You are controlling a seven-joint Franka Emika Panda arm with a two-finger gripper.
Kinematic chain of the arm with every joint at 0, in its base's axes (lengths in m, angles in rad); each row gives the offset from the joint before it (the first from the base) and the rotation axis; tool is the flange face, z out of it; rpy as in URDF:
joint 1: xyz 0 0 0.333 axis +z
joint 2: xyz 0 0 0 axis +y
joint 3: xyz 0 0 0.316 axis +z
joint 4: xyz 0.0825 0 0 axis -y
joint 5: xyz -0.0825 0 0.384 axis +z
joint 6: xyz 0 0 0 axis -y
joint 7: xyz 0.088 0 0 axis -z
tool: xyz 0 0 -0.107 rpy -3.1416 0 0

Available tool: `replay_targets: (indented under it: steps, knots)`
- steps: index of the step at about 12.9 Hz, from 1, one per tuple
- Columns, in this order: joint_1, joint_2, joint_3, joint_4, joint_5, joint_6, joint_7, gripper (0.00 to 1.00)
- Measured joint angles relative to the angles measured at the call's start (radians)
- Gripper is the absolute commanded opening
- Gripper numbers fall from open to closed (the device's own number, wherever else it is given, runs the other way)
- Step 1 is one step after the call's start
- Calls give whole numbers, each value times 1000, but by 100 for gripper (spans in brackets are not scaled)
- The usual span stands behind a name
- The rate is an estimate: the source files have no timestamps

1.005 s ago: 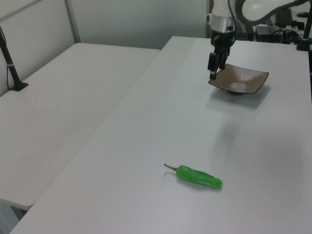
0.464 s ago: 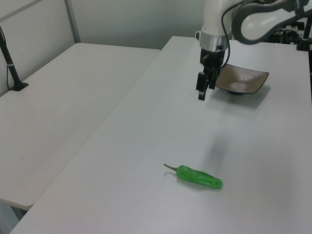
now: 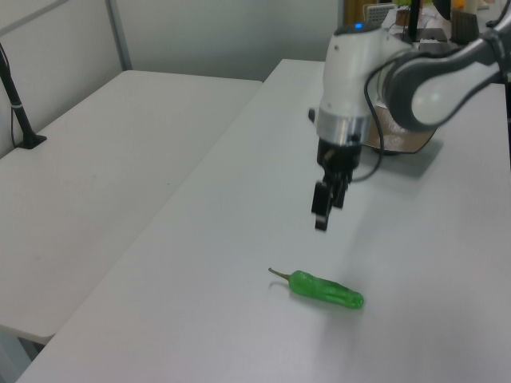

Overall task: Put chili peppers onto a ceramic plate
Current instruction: 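Lower the gripper and close it around the green chili pepper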

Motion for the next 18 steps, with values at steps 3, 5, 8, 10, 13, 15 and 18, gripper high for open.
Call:
replay_targets:
  steps: [3,5,8,10,13,15,18]
  knots:
    - [77,83,0,39,-3,42,68,100]
    - [104,126,0,54,-3,83,72,100]
    - [119,196,0,86,-73,106,139,100]
    - [118,236,0,117,-100,108,166,100]
    - [118,269,-1,142,-111,108,169,100]
    - [118,281,-2,142,-115,108,170,67]
    - [118,289,-3,142,-142,108,170,26]
